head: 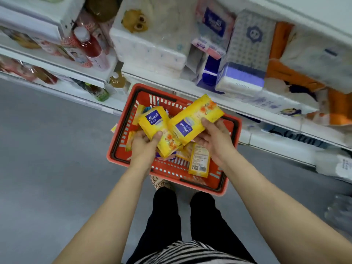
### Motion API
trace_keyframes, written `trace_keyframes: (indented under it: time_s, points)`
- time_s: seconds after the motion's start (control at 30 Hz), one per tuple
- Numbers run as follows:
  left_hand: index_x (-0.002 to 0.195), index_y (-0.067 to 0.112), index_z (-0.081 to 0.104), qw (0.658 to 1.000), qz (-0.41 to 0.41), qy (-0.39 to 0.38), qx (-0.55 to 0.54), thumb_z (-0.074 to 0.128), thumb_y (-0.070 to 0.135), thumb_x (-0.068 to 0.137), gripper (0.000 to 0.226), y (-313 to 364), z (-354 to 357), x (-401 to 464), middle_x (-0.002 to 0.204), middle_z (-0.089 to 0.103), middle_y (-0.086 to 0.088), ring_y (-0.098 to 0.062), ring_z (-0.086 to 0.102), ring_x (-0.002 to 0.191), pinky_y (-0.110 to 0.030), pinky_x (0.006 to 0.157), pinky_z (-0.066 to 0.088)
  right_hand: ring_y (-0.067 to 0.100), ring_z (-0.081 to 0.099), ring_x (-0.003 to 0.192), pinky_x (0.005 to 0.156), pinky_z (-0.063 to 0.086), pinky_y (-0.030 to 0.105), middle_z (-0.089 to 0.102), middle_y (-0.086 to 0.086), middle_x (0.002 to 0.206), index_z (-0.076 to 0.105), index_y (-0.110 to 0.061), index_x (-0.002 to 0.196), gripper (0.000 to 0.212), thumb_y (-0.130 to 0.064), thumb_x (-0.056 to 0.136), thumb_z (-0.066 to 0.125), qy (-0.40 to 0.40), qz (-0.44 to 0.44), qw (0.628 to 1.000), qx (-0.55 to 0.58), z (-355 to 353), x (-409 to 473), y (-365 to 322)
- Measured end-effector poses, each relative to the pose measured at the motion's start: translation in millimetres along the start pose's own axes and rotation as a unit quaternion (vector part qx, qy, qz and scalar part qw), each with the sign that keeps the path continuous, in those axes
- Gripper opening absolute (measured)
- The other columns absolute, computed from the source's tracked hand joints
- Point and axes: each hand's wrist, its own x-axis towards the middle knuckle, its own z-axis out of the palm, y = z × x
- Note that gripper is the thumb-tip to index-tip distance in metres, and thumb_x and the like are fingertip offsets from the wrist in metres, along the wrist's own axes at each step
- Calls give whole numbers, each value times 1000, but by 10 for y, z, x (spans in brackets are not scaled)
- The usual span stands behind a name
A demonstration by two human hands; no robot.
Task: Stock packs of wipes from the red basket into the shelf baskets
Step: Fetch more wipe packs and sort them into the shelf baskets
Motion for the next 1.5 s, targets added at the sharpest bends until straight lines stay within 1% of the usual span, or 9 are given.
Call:
trace_keyframes:
  time_s: [0.1, 0.27, 0.4, 0.53, 0.73, 0.9, 1.13, 1.4, 1.5]
  points:
    - [120, 15, 54, 998, 7, -22, -59, 70, 23, 91, 34, 132, 244, -226, 109, 73, 1, -16, 74, 93, -34, 60, 59, 30, 68, 111, 79, 59, 39, 68, 12, 125, 55, -11, 131, 41, -12, 92, 68, -27, -8, 998, 58, -62, -178, -103]
    - [127, 12, 49, 990, 53, -52, -120, 80, 40, 78, 65, 266, 771, -720, 117, 72, -4, -21, 72, 102, -47, 81, 58, 27, 70, 104, 86, 59, 38, 71, 11, 115, 60, -7, 121, 38, -2, 85, 72, -28, -63, 994, 88, -461, -529, -305]
    - [132, 3, 46, 981, 108, -83, -137, 89, 22, 68, 79, 213, 1327, -1214, 118, 71, -14, -28, 71, 104, -45, 84, 58, 21, 72, 97, 82, 59, 34, 74, 6, 105, 62, -8, 115, 33, 0, 84, 71, -56, -110, 988, 88, -1130, -887, -504]
    - [132, 0, 47, 975, 143, -104, -133, 86, 16, 69, 75, 51, 2058, -1792, 115, 72, -13, -29, 71, 104, -46, 86, 58, 26, 70, 100, 84, 59, 37, 70, 16, 116, 57, -4, 125, 48, -16, 82, 74, -57, -168, 980, 91, -2117, -1292, -819]
    - [130, -2, 48, 963, 183, -165, -108, 78, 2, 80, 59, -132, 3369, -2543, 112, 73, -13, -26, 72, 99, -41, 81, 60, 24, 70, 88, 70, 57, 32, 72, 11, 100, 61, -8, 102, 24, -12, 84, 76, 17, -244, 970, 6, -3697, -1810, -1327]
    - [127, -1, 49, 955, 199, -206, -79, 79, 6, 79, 57, -122, 4306, -3048, 113, 72, -16, -25, 73, 95, -41, 78, 60, 24, 70, 101, 80, 61, 41, 69, 7, 117, 54, -21, 128, 64, -13, 73, 86, 59, -299, 951, -50, -4748, -2076, -1704]
    - [126, 1, 52, 937, 235, -251, -65, 74, 12, 87, 46, 254, 5653, -3278, 112, 73, -13, -32, 70, 105, -56, 93, 54, 27, 69, 100, 85, 58, 39, 73, 10, 110, 63, -17, 116, 58, -27, 66, 89, 125, -351, 928, 6, -5955, -2043, -2313]
    - [115, 11, 50, 923, 231, -286, -113, 68, 11, 92, 29, 696, 7388, -3337, 101, 73, -3, -12, 73, 86, -34, 75, 60, 30, 70, 104, 84, 58, 47, 69, 11, 118, 47, -10, 138, 86, -23, 63, 87, 245, -388, 886, 66, -7357, -1749, -3545]
    - [115, 9, 49, 921, 234, -292, -108, 67, 12, 92, 29, 910, 7922, -3359, 101, 72, -4, -12, 73, 85, -33, 73, 59, 29, 70, 99, 76, 60, 43, 66, 11, 121, 44, -16, 141, 78, -14, 74, 85, 275, -386, 876, 89, -7817, -1561, -3964]
